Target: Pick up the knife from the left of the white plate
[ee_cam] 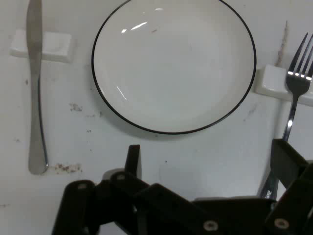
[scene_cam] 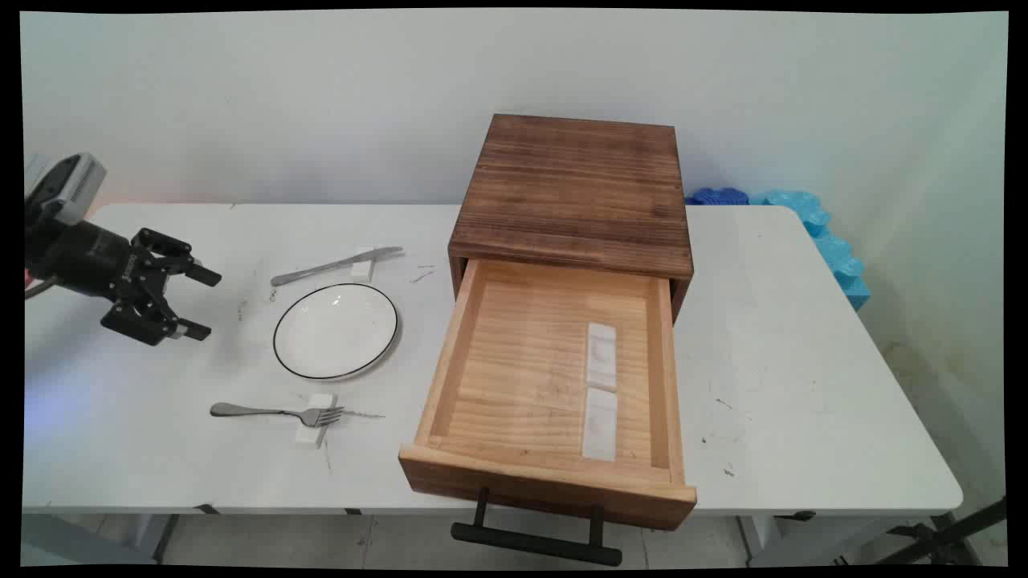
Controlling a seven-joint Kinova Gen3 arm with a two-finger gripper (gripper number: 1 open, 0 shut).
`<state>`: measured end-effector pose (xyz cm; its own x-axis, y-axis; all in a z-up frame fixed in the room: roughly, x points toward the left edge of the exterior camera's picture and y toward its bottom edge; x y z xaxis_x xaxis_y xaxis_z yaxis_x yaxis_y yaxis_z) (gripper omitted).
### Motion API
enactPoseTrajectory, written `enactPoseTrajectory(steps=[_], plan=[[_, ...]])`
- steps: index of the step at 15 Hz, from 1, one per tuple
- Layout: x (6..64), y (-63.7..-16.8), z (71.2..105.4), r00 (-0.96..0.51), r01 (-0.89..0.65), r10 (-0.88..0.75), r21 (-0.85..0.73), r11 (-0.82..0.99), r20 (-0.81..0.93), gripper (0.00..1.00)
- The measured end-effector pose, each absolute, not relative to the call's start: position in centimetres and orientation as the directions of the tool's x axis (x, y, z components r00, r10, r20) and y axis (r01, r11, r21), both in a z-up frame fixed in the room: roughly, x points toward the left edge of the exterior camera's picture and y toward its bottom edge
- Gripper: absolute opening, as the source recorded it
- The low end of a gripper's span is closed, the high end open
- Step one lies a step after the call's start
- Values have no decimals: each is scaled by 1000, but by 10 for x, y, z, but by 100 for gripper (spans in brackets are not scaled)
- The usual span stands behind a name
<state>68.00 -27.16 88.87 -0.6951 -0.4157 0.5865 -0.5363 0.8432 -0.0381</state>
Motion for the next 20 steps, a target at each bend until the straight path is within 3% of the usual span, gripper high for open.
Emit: enactPoseTrajectory(steps=[8,20], plan=[[655,-287,910,-682,-604,-478,-57,795,554,100],[633,-365,908,-690,-662,-549,-105,742,472,100]])
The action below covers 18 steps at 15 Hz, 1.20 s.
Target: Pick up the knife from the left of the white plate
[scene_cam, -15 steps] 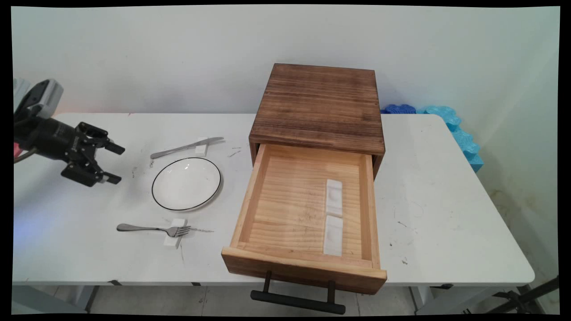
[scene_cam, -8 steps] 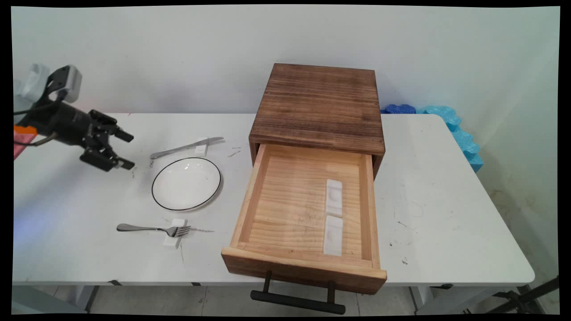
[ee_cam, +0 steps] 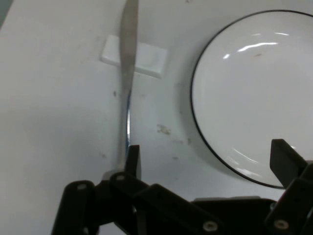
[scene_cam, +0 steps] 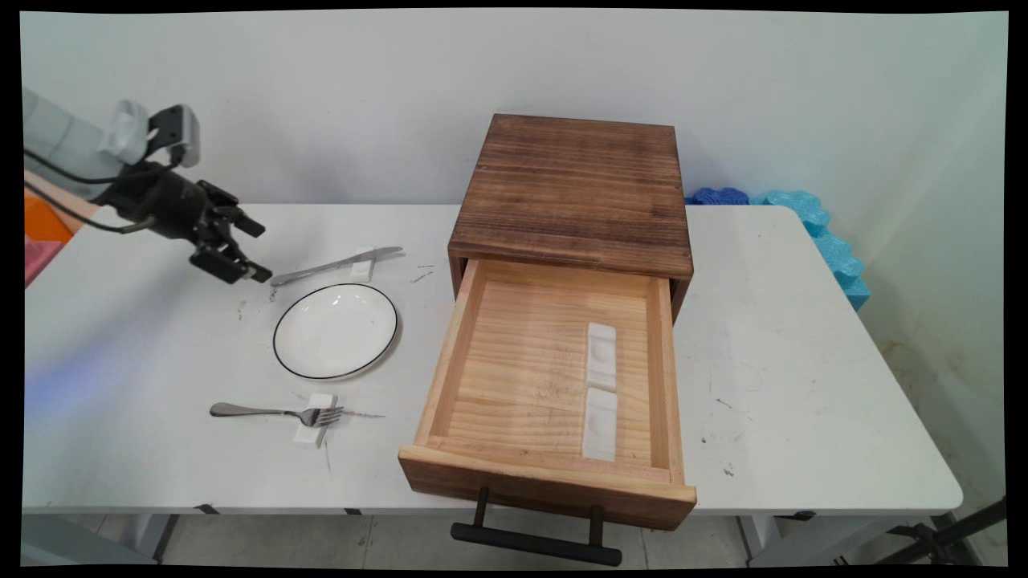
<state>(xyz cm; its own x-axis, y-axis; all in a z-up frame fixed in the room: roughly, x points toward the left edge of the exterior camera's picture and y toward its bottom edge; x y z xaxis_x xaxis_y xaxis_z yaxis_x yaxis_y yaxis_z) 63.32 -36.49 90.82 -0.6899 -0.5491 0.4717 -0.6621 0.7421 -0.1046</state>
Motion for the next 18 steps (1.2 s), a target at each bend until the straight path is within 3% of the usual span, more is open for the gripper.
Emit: enactPoseTrajectory(steps=[7,18], plan=[[626,-423,881,-708,-654,-551,-116,748,442,100],[621,-471,841,-747,-616,-525,-127,777,408,100]])
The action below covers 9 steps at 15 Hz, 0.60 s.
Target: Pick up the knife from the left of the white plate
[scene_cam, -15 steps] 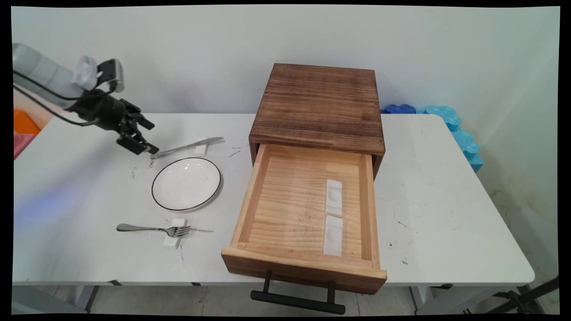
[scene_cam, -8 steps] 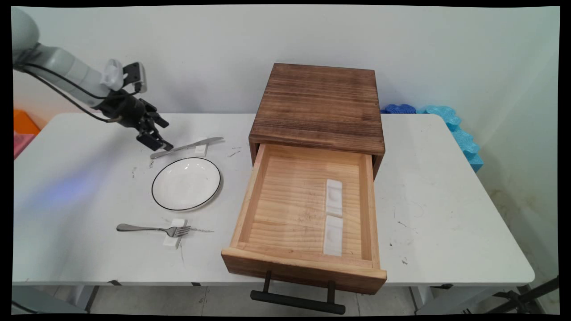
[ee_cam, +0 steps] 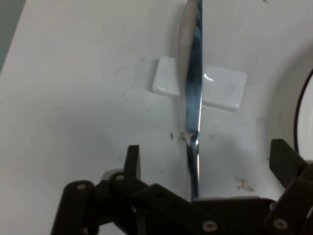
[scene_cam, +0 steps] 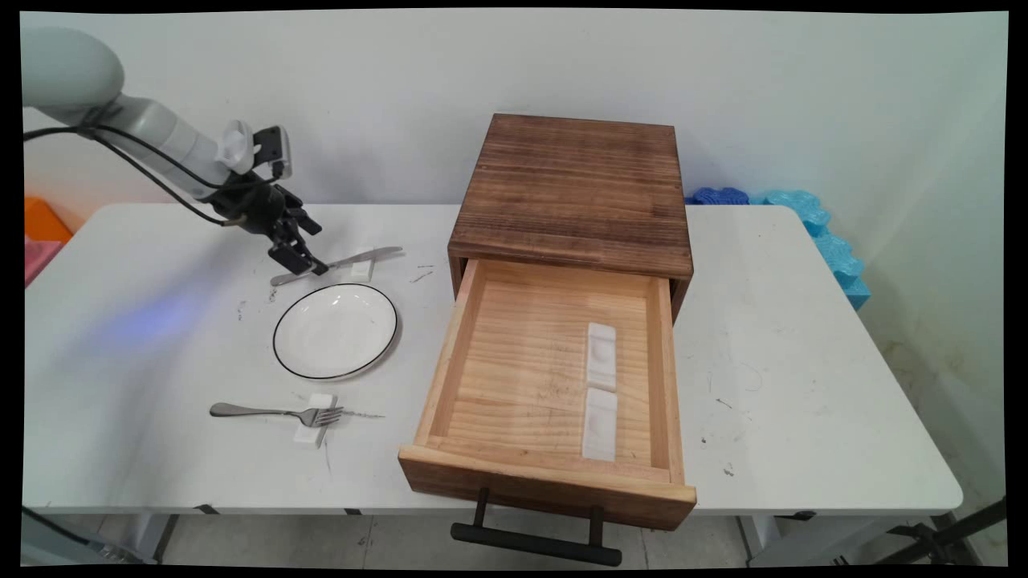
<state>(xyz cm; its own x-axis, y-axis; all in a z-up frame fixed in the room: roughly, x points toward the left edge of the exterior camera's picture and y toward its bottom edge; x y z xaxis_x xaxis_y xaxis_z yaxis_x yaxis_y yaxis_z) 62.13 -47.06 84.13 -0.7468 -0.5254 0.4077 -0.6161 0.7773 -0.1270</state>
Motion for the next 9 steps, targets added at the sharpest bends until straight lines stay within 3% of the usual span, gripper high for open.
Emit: enactPoseTrajectory(steps=[9], plan=[[620,-486,820,-765,-597,-515,-128,792,386,100]])
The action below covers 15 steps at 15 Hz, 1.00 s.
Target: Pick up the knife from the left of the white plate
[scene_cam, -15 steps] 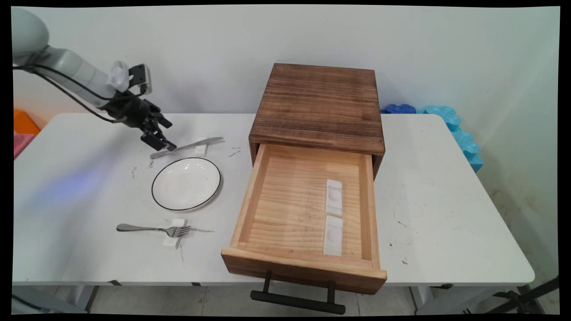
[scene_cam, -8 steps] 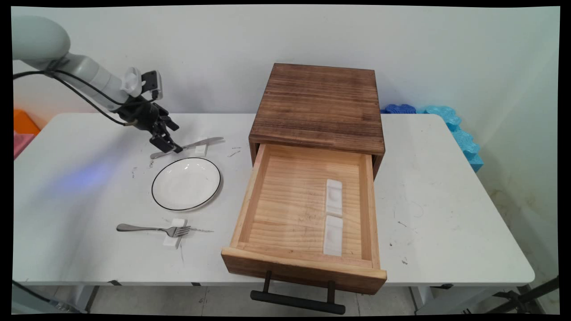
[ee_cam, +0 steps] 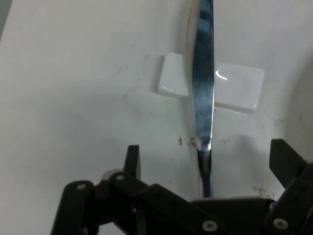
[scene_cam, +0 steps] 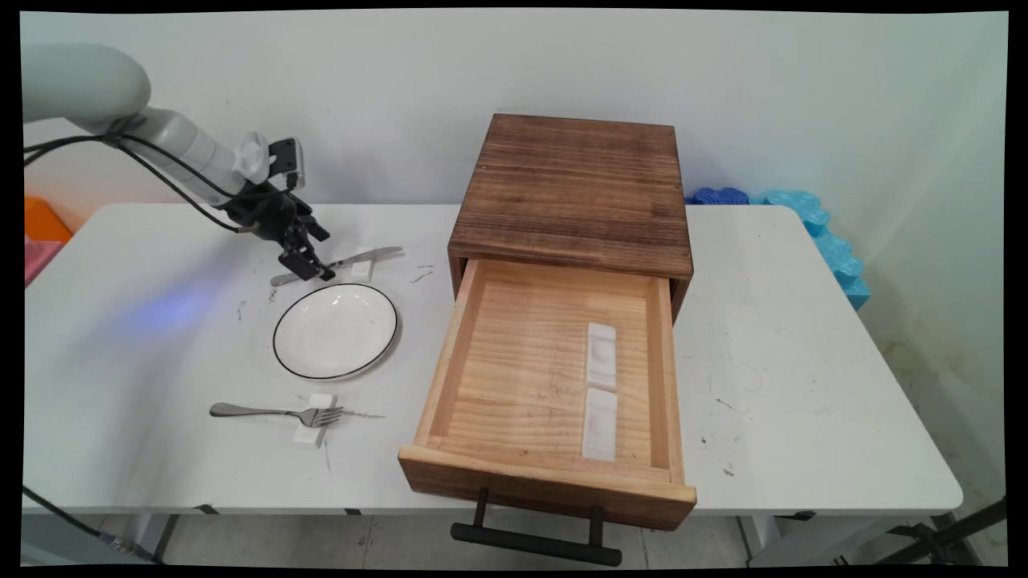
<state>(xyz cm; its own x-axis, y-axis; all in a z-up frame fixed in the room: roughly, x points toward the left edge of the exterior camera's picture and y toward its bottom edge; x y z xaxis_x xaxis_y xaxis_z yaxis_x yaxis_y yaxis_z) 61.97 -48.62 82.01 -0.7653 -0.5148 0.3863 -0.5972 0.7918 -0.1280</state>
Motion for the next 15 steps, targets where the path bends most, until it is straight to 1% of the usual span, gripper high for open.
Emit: enactPoseTrajectory(steps=[11,12,15], plan=[[618,-495,805,-783,-575,-499,-127,808,372,100],[618,-495,805,-784,-574,-498,-127,809,371,0],[618,-495,803,-786,-571,-496,-125,812,368,0]])
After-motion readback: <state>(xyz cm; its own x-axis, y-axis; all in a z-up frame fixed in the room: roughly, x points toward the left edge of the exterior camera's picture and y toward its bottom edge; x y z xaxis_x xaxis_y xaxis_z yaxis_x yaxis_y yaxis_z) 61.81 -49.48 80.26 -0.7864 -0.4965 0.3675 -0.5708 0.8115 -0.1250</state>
